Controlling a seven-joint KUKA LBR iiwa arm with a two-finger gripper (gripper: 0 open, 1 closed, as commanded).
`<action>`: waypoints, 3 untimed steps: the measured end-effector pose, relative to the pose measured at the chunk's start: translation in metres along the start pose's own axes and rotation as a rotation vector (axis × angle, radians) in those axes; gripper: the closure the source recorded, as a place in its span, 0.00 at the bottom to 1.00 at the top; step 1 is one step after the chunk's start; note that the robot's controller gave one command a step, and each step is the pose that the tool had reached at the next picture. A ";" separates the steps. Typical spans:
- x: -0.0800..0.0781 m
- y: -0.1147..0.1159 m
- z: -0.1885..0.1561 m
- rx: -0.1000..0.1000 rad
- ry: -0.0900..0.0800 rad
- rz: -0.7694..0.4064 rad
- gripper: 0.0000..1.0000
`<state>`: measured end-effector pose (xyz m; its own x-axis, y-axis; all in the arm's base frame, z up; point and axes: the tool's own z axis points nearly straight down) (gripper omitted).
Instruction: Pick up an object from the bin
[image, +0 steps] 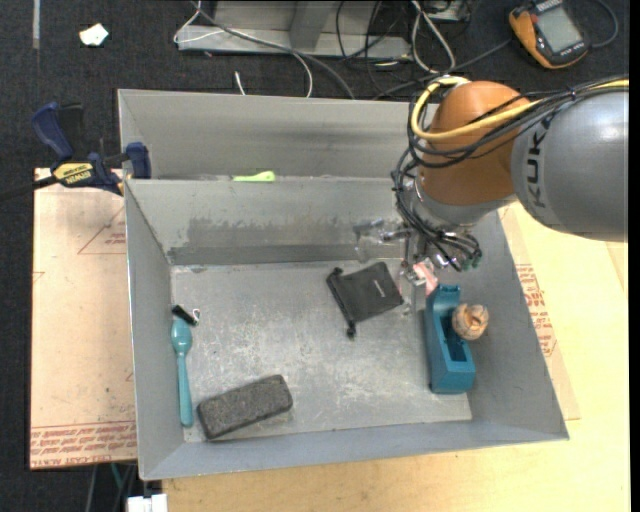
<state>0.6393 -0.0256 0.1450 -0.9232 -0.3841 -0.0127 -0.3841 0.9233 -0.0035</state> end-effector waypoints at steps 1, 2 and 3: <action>0.014 0.000 0.037 -0.003 0.004 -0.075 0.00; 0.017 0.001 0.046 -0.003 0.005 0.315 0.00; 0.020 0.008 0.053 -0.002 0.003 0.205 0.00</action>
Offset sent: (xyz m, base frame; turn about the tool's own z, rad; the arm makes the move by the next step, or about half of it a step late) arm -0.0183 -0.0064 -0.0500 0.3347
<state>0.6183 -0.0260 0.0916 -0.9821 -0.1883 -0.0097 -0.1883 0.9821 0.0012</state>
